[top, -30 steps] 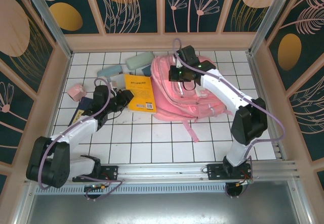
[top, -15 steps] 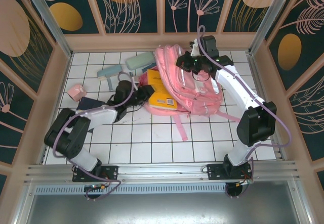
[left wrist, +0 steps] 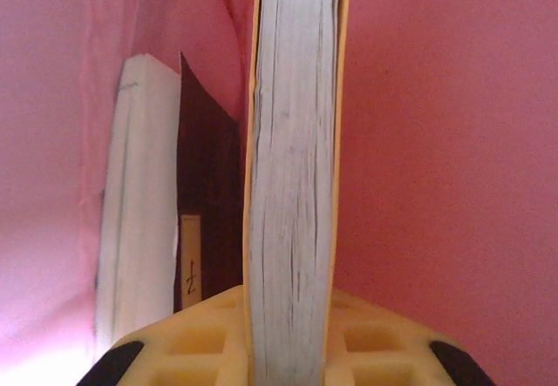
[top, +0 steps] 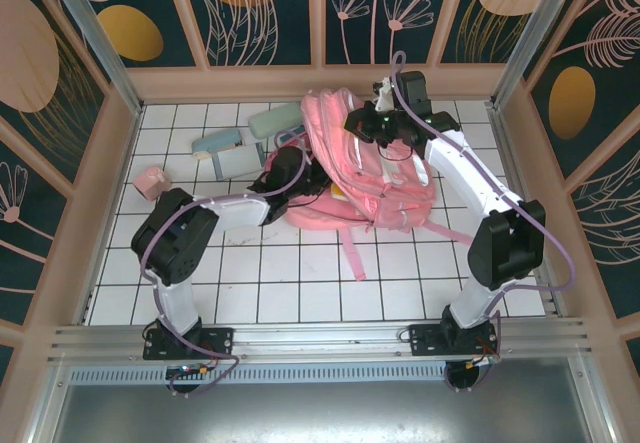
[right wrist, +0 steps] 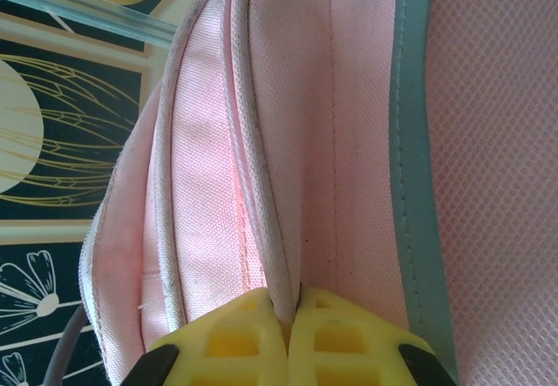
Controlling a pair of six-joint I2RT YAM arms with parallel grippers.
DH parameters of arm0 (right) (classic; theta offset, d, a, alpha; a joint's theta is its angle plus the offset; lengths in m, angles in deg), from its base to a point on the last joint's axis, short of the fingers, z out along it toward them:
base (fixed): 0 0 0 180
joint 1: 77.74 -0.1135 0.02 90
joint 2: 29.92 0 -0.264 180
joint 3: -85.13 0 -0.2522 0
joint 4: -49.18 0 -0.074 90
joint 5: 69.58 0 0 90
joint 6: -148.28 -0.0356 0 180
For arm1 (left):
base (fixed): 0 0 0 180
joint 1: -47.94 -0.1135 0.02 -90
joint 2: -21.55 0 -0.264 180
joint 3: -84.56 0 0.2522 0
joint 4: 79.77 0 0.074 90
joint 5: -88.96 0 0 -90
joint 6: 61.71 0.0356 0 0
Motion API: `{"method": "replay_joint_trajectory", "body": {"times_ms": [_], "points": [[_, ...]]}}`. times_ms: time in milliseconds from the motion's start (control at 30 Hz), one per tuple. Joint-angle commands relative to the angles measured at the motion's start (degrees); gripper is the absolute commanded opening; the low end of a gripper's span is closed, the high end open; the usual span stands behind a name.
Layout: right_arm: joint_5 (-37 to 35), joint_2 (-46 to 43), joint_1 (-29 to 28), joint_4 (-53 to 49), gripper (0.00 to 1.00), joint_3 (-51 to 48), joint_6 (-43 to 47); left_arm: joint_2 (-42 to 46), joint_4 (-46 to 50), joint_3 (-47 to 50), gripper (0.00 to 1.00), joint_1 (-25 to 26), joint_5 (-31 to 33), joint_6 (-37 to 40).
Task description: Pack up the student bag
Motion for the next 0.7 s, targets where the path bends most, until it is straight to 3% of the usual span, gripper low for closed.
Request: {"method": "replay_joint_trajectory", "body": {"times_ms": [0,133,233,300,400,500,600,667], "points": [[5.07,-3.64,-0.11,9.6,0.0,0.88,-2.04,-3.71,-2.26,-5.82,0.0,2.52,1.19,0.24],[5.7,-3.78,0.02,10.32,0.0,1.28,-2.87,-9.26,1.79,-11.53,0.0,4.85,2.96,1.16],[5.8,-4.09,0.2,10.27,0.0,1.25,-2.9,-11.66,6.98,-15.86,0.08,5.81,3.78,3.26],[5.55,-4.38,0.52,9.8,0.0,0.88,-2.52,-11.04,7.15,-15.15,0.2,5.84,4.42,3.75],[5.23,-5.4,1.32,9.71,0.0,-0.91,-2.1,-8.7,9.98,-13.95,0.56,5.84,6.55,6.22],[5.27,-6.67,2.45,10.69,0.0,-3.55,-2.34,-6.27,12.83,-13.14,0.79,5.83,7.12,8.4],[5.23,-7.75,3.27,10.96,0.0,-5.76,-1.73,-2.74,14.94,-10.65,0.93,5.67,9.02,9.77],[5.21,-8.44,3.93,10.82,0.0,-7.33,-1.22,-0.4,16.41,-9.11,0.95,5.4,9.53,10.84]]}}
